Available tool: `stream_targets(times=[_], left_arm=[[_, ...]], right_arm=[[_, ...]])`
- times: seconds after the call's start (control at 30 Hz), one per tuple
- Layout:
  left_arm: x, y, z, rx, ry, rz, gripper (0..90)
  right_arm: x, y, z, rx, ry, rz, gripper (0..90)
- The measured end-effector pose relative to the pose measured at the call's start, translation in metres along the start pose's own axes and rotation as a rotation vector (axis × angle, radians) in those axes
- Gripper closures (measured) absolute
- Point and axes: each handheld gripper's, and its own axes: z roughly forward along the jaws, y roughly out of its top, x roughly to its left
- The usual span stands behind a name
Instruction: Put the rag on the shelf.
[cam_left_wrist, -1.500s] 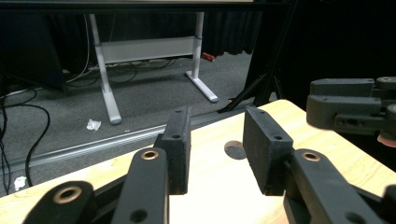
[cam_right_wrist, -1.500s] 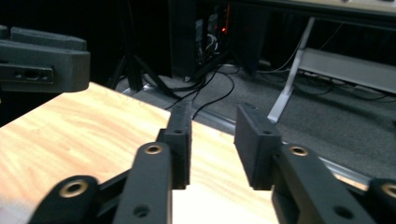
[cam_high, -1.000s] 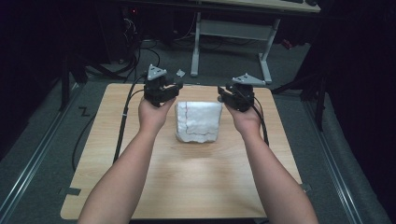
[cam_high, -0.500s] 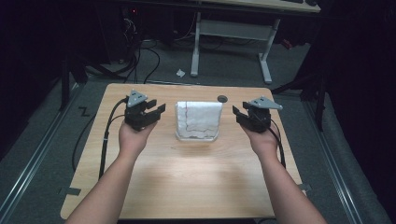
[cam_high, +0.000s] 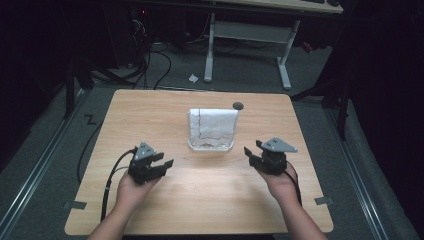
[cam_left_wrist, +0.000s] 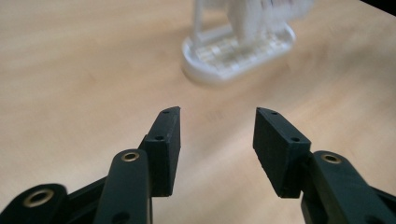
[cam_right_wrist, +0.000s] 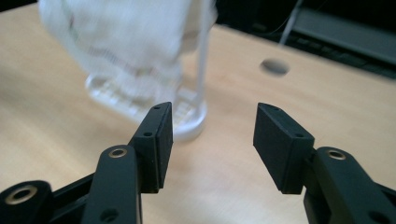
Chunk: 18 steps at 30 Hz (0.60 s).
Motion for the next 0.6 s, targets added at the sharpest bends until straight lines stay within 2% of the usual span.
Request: stream_targets(times=[0.03,0.07,0.1,0.13,0.17,0.2,0.23,0.27,0.3,0.33,0.37,0.43,0.53,0.6], left_arm=[[-0.003,-0.009,-0.001,0.001,-0.014,-0.013,50.7],[-0.008,-0.029,-0.003,-0.012,-0.016,-0.025,50.7],[-0.011,-0.044,-0.005,-0.012,-0.001,-0.031,51.4],[-0.014,-0.048,-0.004,0.065,0.035,-0.023,55.9],[-0.016,-0.045,-0.005,0.088,0.038,0.013,54.2],[-0.018,-0.044,-0.010,0.045,0.038,0.058,50.9],[-0.019,-0.043,-0.012,0.023,0.048,0.070,50.5],[-0.017,-0.042,-0.012,0.027,0.046,0.056,49.8],[-0.015,-0.042,-0.010,0.032,0.033,0.023,49.6],[-0.011,-0.042,-0.008,0.032,0.009,-0.010,49.7],[-0.010,-0.042,-0.006,0.035,0.002,-0.019,49.9],[-0.010,-0.041,-0.004,0.044,0.012,-0.004,49.8],[-0.011,-0.042,-0.001,0.054,0.000,-0.005,49.5],[-0.014,-0.042,0.000,0.061,-0.006,0.010,47.8]], right_arm=[[0.005,-0.009,0.001,0.011,0.014,0.006,46.8],[0.008,-0.015,0.002,0.023,0.024,0.013,45.7],[0.015,-0.028,0.002,0.044,0.036,0.036,45.2],[0.020,-0.040,0.002,0.050,0.046,0.068,44.6],[0.024,-0.055,0.000,0.037,0.048,0.095,47.3],[0.028,-0.067,-0.002,0.058,0.051,0.096,49.7],[0.031,-0.068,0.000,0.119,0.072,0.063,43.6],[0.034,-0.067,-0.001,0.115,0.065,-0.006,44.6],[0.035,-0.068,-0.003,0.095,0.043,-0.042,46.5],[0.034,-0.068,-0.003,0.091,0.031,-0.058,45.5],[0.031,-0.068,-0.001,0.107,0.039,-0.036,45.5],[0.029,-0.068,0.004,0.111,0.066,0.008,45.3],[0.032,-0.069,0.006,0.114,0.060,-0.013,45.4],[0.033,-0.070,0.005,0.121,0.068,-0.004,45.3]])
